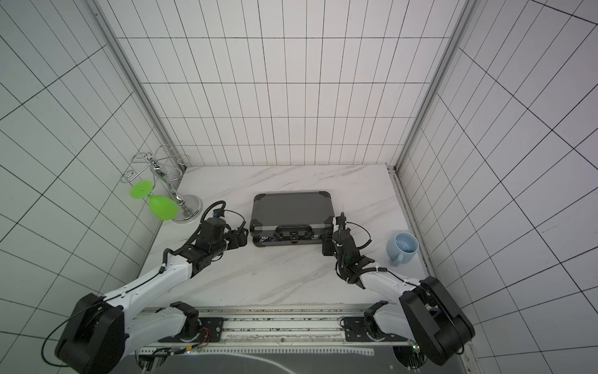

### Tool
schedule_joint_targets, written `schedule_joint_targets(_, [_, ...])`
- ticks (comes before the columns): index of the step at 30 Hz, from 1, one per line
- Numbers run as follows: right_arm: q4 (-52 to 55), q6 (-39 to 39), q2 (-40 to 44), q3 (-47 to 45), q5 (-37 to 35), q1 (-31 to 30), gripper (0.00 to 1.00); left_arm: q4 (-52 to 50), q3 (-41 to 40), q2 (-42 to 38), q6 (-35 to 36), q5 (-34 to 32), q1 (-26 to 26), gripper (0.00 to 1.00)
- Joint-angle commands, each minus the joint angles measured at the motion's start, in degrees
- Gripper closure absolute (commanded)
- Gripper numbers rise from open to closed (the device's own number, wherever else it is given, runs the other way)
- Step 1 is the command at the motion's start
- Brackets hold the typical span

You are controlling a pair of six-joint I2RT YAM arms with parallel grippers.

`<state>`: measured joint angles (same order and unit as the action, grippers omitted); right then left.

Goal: Close the poker set cases
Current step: Close the lid of the poker set case.

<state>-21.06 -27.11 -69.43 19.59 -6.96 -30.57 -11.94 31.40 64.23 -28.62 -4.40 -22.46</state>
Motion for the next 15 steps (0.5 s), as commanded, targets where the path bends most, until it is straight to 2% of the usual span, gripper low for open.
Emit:
schedule_joint_targets(1, [9.23,-2.56,0.69,-1.86,-0.22,-2.47,0.52,-1.20,1.91,-2.62,0.40,-1.64,-0.13,0.06])
schedule_joint_targets(6, [11.65,-2.66,4.26,-1.93,-0.32,-5.52,0.47,-1.16,3.07,-4.62,0.40,-1.49,-0.22,0.06])
schedule_joint_targets(15, [10.78,-0.27,8.26,-0.90,1.90,-7.55,0.45,0.49,6.25,-2.89,1.54,-1.56,-1.68,0.06])
